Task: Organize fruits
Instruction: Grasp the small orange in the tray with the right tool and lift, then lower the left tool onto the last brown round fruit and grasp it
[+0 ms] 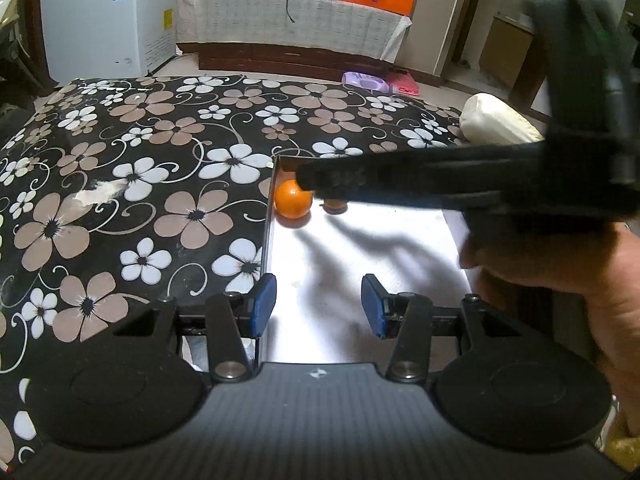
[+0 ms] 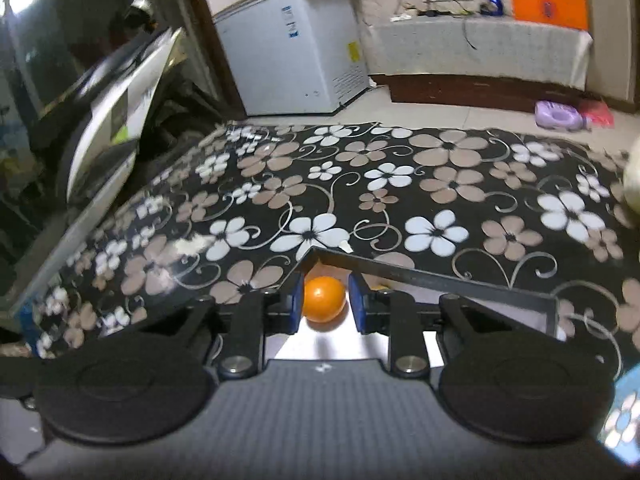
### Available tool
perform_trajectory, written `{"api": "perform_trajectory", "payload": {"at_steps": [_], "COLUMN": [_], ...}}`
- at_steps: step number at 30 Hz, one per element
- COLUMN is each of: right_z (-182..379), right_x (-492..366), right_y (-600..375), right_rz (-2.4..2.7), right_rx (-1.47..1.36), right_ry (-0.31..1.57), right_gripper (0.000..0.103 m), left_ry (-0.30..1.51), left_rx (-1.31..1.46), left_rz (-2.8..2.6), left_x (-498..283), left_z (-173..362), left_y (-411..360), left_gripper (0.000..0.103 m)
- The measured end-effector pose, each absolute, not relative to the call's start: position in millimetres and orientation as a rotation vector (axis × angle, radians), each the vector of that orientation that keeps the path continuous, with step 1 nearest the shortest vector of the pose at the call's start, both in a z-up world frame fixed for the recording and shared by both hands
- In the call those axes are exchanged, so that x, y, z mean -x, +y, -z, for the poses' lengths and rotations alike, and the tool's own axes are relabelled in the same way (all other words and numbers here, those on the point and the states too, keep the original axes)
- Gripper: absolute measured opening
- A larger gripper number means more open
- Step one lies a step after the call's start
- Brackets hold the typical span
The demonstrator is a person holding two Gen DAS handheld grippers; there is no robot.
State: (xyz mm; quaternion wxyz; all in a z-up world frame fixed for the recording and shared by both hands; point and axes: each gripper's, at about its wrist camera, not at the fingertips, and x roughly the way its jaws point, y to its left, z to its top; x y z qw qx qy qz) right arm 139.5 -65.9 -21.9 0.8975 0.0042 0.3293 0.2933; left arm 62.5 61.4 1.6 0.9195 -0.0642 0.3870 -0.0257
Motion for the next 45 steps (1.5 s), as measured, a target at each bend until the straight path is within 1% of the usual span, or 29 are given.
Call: {"api": "perform_trajectory", "payload": {"at_steps": [9, 12, 16, 24, 28, 32, 35, 39, 45], "right_z": [33.9, 38.9, 40.9, 31.2, 34.3, 27.4, 27.4, 30.7, 39.3], "right_x": [-141.3, -141.2, -147.5, -141.1, -138.3, -146.8, -153.0, -159.2, -154.2], "right_y": [-39.9, -32.7, -44.1, -69.5, -75.2, -85.6, -90.7, -96.1, -77.1], "right_rz": [-0.665, -0.626, -0.636, -0.663, -0.666, -0.584, -0.568, -0.517, -0.584], "right_rx": [0.183, 0.249, 0.182, 0.175, 0.215, 0.099, 0.020, -0.034, 0.034], "right_ry": [0.730, 0.699, 0.705, 0.791, 0.841, 0.788, 0.796, 0.791, 0.822], "right_gripper": [0.030, 0.030, 0.029, 0.029, 0.033, 0.036, 0.036, 0.043, 0.043], "left_ry": [0.811, 0.812, 0.809, 0.816, 0.822, 0.827, 0.817, 0.819, 0.817], "left_rx": [0.133, 0.138, 0.145, 0.144, 0.139, 0.119, 0.099, 0.101, 0.107], "left_rz": [0.076, 0.077, 0.080, 0.082, 0.084, 0.076, 0.082, 0.096, 0.097], "left_x": [-59.9, -59.9, -60.6, -67.3, -69.3, -71.7, -74.0, -79.2, -80.9], "left_z": [-1.7, -2.4, -3.4, 0.7, 2.8, 7.3, 8.5, 9.5, 9.7], "left_y": [63.9, 64.2, 65.4, 64.4, 61.4, 59.8, 57.4, 56.5, 58.2], "left_gripper": [0.053, 0.053, 0.053, 0.053, 0.053, 0.053, 0.054, 0.055, 0.056]}}
